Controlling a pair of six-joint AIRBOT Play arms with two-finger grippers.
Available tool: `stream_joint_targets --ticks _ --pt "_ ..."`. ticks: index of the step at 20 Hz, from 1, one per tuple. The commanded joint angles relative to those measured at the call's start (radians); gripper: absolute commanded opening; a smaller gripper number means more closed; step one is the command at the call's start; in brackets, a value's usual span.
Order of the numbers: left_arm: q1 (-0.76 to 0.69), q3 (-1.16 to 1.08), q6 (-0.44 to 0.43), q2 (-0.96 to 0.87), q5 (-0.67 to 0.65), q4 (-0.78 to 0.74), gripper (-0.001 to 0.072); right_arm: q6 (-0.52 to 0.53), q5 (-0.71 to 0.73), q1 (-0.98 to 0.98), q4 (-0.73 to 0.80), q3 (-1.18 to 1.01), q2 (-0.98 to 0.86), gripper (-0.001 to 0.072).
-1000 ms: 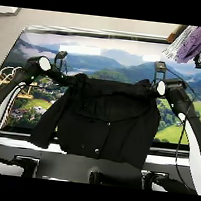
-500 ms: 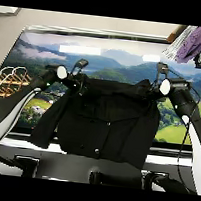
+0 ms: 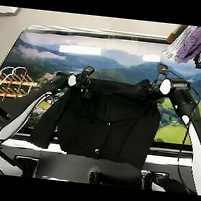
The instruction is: Fold the clothes and pants, and hang the long-sleeved shirts on hangers.
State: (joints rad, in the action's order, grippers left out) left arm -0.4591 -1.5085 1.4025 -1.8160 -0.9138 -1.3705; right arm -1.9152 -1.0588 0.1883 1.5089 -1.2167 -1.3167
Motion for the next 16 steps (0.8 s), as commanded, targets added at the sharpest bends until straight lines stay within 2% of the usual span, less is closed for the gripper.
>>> stream_joint_targets --ticks 1,5,9,13,16 --pt "0.01 -0.065 0.064 -0.006 -0.049 -0.015 0.003 -0.059 0.001 0.001 -0.035 -0.009 0.005 0.0044" --pt "0.074 -0.346 0.064 0.034 -0.252 -0.012 0.0029 -0.09 -0.046 0.001 -0.032 -0.173 0.005 0.0043" --pt "0.146 -0.614 0.064 0.127 -0.508 0.01 0.0029 -0.09 -0.2 0.002 -0.044 -0.47 0.006 0.0043" --pt "0.217 -0.534 0.066 0.364 -0.647 0.196 0.003 -0.1 -0.412 0.002 -0.12 -0.74 0.017 0.0043" --pt "0.214 -0.483 0.094 0.496 -0.728 0.241 0.003 -0.121 -0.522 0.037 -0.194 -0.782 0.051 0.0043"
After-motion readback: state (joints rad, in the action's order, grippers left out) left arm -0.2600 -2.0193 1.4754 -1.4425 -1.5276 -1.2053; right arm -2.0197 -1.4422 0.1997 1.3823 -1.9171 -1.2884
